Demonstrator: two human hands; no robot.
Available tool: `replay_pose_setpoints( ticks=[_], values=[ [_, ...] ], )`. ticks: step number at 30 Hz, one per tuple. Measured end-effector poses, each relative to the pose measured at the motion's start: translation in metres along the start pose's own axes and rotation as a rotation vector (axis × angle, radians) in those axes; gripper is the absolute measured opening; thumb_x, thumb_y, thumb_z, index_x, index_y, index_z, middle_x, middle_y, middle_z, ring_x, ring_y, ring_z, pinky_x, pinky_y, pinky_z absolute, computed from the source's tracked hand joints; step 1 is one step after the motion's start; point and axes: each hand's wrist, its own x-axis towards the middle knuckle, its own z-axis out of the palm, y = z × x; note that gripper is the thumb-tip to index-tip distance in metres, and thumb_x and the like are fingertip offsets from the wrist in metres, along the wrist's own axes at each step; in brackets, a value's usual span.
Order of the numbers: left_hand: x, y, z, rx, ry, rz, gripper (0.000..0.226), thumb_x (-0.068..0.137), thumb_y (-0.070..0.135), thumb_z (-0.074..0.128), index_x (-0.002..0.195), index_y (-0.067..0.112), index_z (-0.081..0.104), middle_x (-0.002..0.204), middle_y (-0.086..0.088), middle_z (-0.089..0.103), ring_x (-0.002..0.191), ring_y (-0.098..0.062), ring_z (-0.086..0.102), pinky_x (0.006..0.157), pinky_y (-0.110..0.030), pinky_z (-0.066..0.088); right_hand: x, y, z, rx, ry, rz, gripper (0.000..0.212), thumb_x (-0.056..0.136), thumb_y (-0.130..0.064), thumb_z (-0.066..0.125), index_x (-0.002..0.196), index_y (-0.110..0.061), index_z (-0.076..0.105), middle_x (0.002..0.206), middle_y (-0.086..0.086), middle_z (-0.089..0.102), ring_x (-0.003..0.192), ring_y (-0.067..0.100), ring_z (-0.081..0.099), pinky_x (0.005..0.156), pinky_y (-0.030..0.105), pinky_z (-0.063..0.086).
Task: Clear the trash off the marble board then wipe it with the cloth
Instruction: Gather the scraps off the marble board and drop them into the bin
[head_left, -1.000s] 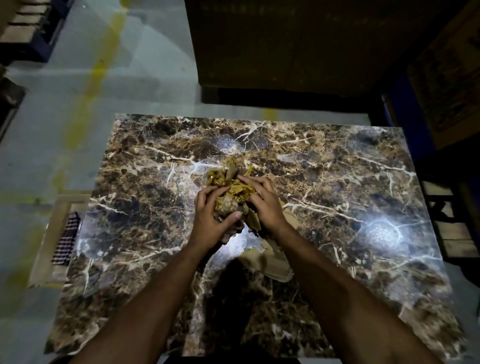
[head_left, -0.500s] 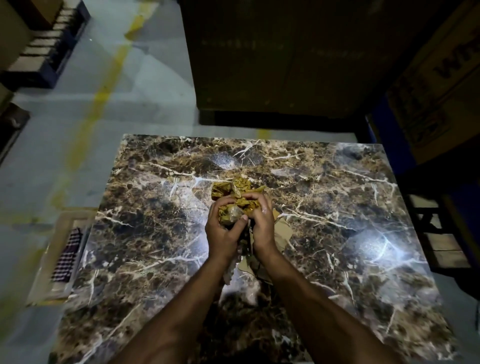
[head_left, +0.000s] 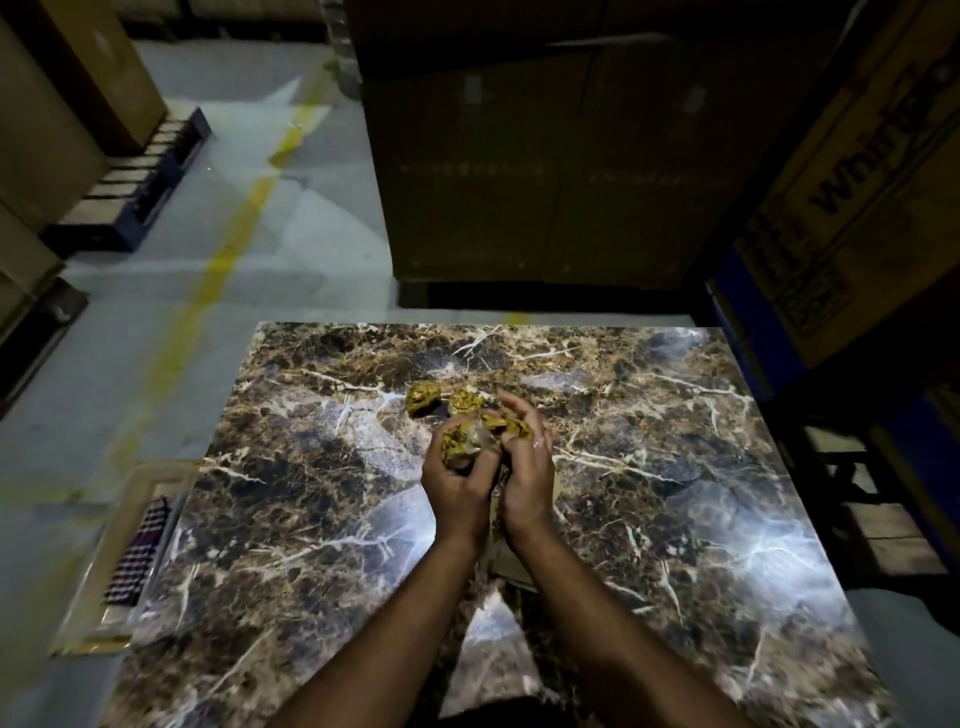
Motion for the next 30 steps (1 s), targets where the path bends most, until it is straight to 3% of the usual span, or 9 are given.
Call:
replay_pose_setpoints(
  ticks=[3, 6, 12, 15, 20, 22, 24, 27, 30],
  values=[
    [-0.005, 0.015, 0.012, -0.024, 0.013, 0.042, 0.034, 0.067, 0.034, 0.069, 0.101, 0.030, 0.066, 0.078, 0.007, 0.073, 0.067, -0.006, 0.067, 0.063, -0.022, 0.054, 0.001, -0.014, -0.009, 0.012, 0.002, -0.082, 0.034, 0.078, -0.035, 0.049, 0.106, -0.037, 0.068, 0.119, 0.006, 0.064, 0.117, 0.030, 0.058, 0.097, 0.053, 0.051],
    [-0.013, 0.023, 0.020, -0.023, 0.040, 0.071, 0.052, 0.065, 0.042, 0.065, 0.110, 0.015, 0.067, 0.073, 0.004, 0.072, 0.062, -0.009, 0.065, 0.059, -0.027, 0.053, 0.003, -0.016, -0.019, 0.109, -0.051, -0.103, 0.037, 0.083, -0.028, 0.050, 0.116, -0.021, 0.063, 0.123, -0.014, 0.062, 0.121, 0.014, 0.057, 0.098, 0.031, 0.050],
    [-0.024, 0.030, 0.027, -0.022, 0.149, 0.113, 0.088, 0.060, 0.045, 0.066, 0.129, -0.009, 0.054, 0.084, -0.002, 0.069, 0.063, 0.005, 0.064, 0.059, -0.014, 0.051, -0.003, -0.003, -0.029, 0.066, -0.138, -0.073, 0.040, 0.098, -0.051, 0.053, 0.121, -0.021, 0.066, 0.121, 0.006, 0.067, 0.117, 0.027, 0.063, 0.102, 0.050, 0.050],
    [-0.035, 0.034, 0.031, -0.059, 0.222, 0.099, 0.071, 0.069, 0.024, 0.066, 0.134, -0.001, 0.054, 0.100, -0.016, 0.070, 0.070, 0.009, 0.066, 0.065, -0.011, 0.051, -0.009, 0.005, -0.030, -0.026, -0.124, -0.013, 0.061, 0.089, -0.078, 0.050, 0.116, -0.026, 0.066, 0.118, 0.009, 0.067, 0.115, 0.033, 0.063, 0.096, 0.058, 0.051],
    [-0.055, 0.040, 0.035, -0.159, 0.244, 0.086, 0.033, 0.077, 0.014, 0.068, 0.103, 0.033, 0.060, 0.089, 0.002, 0.070, 0.075, 0.001, 0.071, 0.068, -0.015, 0.053, -0.010, -0.020, -0.036, 0.139, -0.166, 0.046, 0.023, 0.100, -0.042, 0.060, 0.091, -0.021, 0.066, 0.088, 0.001, 0.070, 0.086, 0.019, 0.068, 0.076, 0.030, 0.057],
    [-0.060, 0.038, 0.026, -0.161, 0.312, 0.071, 0.036, 0.082, 0.011, 0.072, 0.110, 0.030, 0.061, 0.093, -0.001, 0.070, 0.078, -0.002, 0.071, 0.069, -0.016, 0.054, -0.016, -0.018, -0.031, 0.151, -0.222, 0.110, 0.025, 0.099, -0.040, 0.063, 0.097, -0.015, 0.065, 0.094, 0.005, 0.070, 0.093, 0.022, 0.068, 0.079, 0.028, 0.057],
    [-0.064, 0.036, 0.011, -0.152, 0.406, 0.056, 0.043, 0.079, 0.019, 0.072, 0.120, 0.013, 0.063, 0.095, -0.007, 0.072, 0.081, -0.011, 0.072, 0.069, -0.020, 0.056, -0.028, -0.014, -0.019, 0.120, -0.281, 0.121, 0.060, 0.090, -0.062, 0.064, 0.110, -0.006, 0.064, 0.108, 0.017, 0.071, 0.104, 0.032, 0.068, 0.088, 0.041, 0.058],
    [-0.071, 0.038, -0.017, -0.126, 0.528, 0.039, 0.054, 0.079, 0.017, 0.076, 0.124, -0.008, 0.059, 0.090, -0.003, 0.073, 0.076, -0.006, 0.072, 0.068, -0.020, 0.056, -0.051, -0.013, 0.001, 0.134, -0.336, 0.115, 0.037, 0.091, -0.052, 0.062, 0.103, -0.017, 0.066, 0.098, 0.013, 0.073, 0.094, 0.029, 0.071, 0.078, 0.039, 0.056],
    [-0.083, 0.048, -0.053, -0.093, 0.620, 0.049, 0.043, 0.074, 0.023, 0.072, 0.108, -0.002, 0.066, 0.088, 0.000, 0.073, 0.075, -0.003, 0.072, 0.069, -0.019, 0.056, -0.080, -0.014, 0.026, 0.138, -0.447, 0.095, 0.039, 0.093, -0.051, 0.067, 0.104, -0.014, 0.068, 0.093, 0.008, 0.072, 0.087, 0.023, 0.071, 0.074, 0.034, 0.057]
  ],
)
